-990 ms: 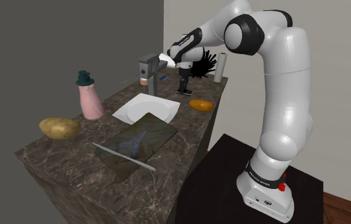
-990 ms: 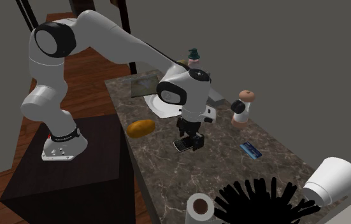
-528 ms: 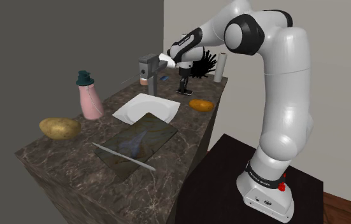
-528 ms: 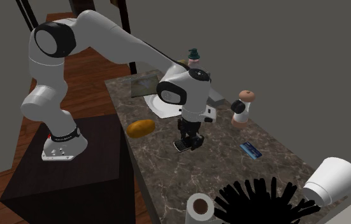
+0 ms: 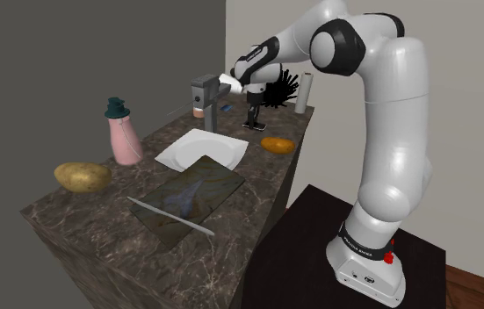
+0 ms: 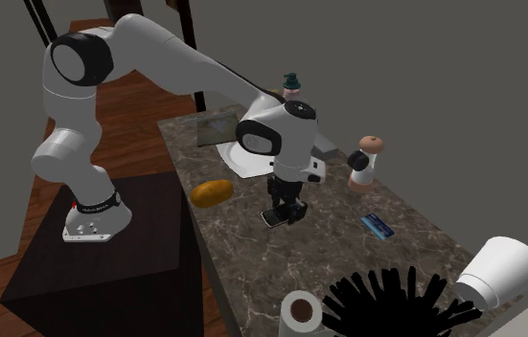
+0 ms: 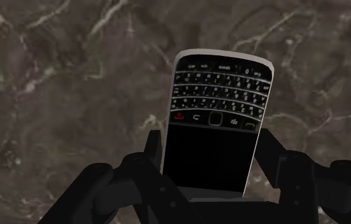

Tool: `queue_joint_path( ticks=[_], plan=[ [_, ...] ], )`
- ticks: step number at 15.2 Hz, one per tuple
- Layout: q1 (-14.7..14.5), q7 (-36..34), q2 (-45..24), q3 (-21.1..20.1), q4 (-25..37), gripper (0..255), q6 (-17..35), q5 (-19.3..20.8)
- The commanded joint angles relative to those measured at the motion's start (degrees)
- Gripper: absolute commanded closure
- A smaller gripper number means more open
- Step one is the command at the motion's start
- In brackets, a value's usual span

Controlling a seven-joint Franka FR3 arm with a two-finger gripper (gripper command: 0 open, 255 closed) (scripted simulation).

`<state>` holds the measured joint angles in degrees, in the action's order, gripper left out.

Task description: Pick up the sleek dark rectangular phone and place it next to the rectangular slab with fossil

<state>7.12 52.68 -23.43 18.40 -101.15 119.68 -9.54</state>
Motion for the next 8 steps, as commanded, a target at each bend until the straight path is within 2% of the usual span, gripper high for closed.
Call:
queue_joint_path(
  ticks=[1,8],
  plan=[
    [-0.09,-0.16,0.75,0.14,0.25,255,-1.00,0.30],
    [-0.30,-0.82,2.93,0.54,2.73,255,-5.53,1.24]
  ],
)
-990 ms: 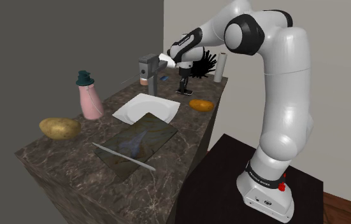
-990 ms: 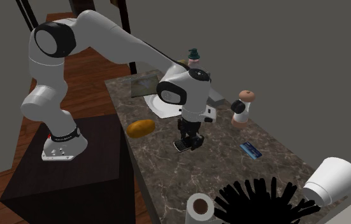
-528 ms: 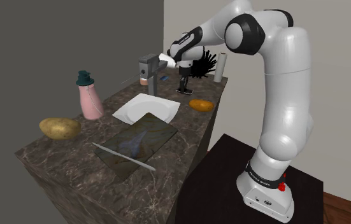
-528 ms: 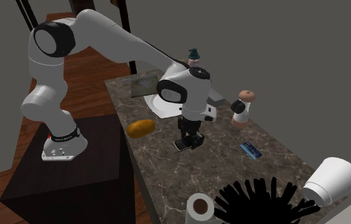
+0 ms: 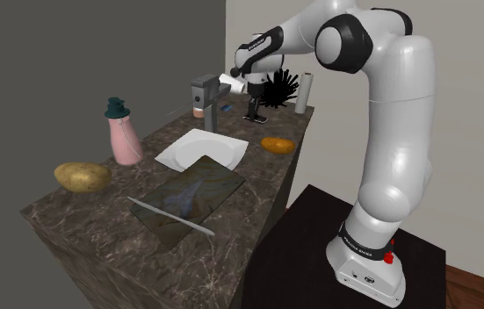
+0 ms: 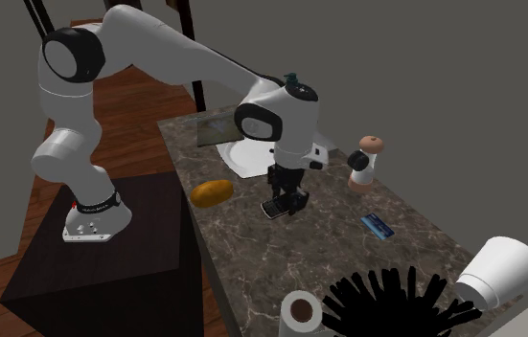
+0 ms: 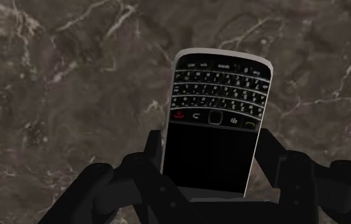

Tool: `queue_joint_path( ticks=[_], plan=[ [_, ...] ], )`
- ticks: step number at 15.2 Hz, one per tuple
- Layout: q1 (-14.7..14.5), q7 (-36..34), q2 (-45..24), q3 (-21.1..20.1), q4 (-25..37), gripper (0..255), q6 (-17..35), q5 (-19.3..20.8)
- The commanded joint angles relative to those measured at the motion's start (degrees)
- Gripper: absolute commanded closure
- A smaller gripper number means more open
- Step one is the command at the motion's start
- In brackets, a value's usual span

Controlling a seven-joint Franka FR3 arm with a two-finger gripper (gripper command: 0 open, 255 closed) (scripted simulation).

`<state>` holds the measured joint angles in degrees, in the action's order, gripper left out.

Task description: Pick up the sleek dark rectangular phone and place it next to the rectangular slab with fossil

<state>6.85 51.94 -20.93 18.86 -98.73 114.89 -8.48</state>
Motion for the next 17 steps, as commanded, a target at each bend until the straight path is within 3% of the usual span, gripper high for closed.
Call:
queue_joint_path(
  ticks=[1,14,17],
  plan=[
    [-0.05,-0.16,0.70,0.13,0.73,255,-1.40,0.30],
    [-0.09,-1.02,3.13,0.56,6.93,255,-9.87,1.40],
    [-2.86,-4.27,9.21,-0.02,-1.22,255,-7.35,3.29]
  ],
)
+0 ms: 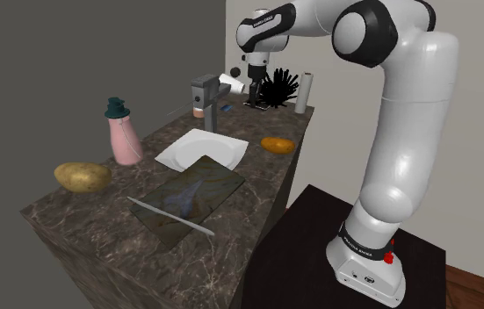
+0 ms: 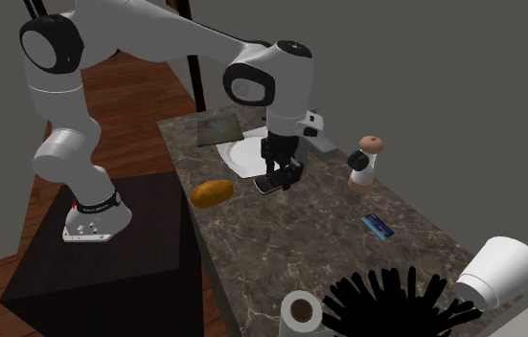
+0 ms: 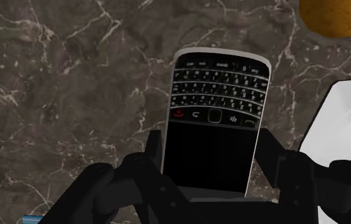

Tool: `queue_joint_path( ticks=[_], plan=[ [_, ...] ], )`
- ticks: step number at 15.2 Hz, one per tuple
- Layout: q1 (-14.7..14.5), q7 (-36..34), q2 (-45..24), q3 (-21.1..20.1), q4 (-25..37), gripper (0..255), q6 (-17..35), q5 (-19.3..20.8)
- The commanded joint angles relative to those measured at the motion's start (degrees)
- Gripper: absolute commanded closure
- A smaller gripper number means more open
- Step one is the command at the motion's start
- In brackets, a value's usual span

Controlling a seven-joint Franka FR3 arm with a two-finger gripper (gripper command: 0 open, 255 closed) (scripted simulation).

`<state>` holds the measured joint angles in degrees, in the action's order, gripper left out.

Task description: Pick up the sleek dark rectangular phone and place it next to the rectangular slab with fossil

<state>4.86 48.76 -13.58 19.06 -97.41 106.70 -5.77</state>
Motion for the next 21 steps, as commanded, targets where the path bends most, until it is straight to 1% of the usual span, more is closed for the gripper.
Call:
queue_joint_path(
  ticks=[1,6,11,16,21],
  plan=[
    [-1.70,-2.26,3.78,-0.50,-5.03,255,1.55,1.19],
    [-5.14,-8.51,12.74,-2.64,-16.03,255,4.24,3.84],
    [-7.84,-15.08,20.68,-5.74,-25.09,255,5.78,5.48],
    [-10.23,-21.67,27.59,-9.62,-32.49,255,6.49,5.82],
    [-12.79,-28.23,33.44,-14.03,-38.33,255,6.66,4.83]
  ],
)
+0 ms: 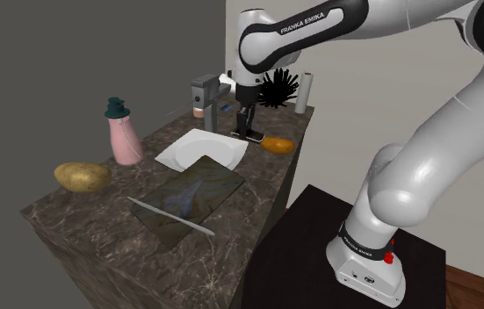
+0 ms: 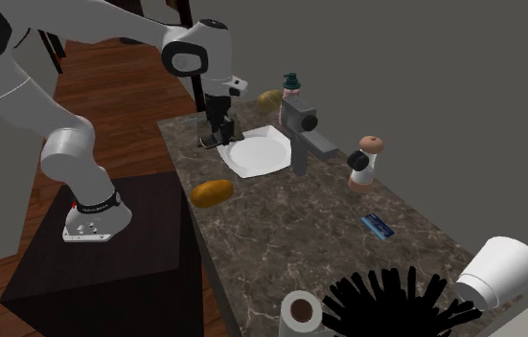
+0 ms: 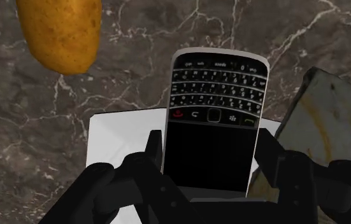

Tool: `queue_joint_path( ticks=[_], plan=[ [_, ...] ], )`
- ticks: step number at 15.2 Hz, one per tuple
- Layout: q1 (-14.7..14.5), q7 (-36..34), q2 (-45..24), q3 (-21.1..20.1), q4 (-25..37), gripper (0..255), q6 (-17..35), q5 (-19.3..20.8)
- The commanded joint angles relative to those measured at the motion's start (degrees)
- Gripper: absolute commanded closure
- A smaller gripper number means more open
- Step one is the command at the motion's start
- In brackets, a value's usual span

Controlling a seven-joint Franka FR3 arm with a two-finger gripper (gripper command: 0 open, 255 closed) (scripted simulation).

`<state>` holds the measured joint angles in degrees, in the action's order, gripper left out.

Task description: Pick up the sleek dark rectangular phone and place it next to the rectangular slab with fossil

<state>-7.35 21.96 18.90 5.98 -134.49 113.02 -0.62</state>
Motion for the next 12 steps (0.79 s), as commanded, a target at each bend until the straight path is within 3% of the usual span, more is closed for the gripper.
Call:
queue_joint_path(
  ticks=[1,12],
  plan=[
    [-1.13,-2.76,1.99,-1.89,-2.24,255,0.33,-0.65],
    [-8.34,-17.52,9.57,-13.05,-8.71,255,0.08,-6.58]
  ],
)
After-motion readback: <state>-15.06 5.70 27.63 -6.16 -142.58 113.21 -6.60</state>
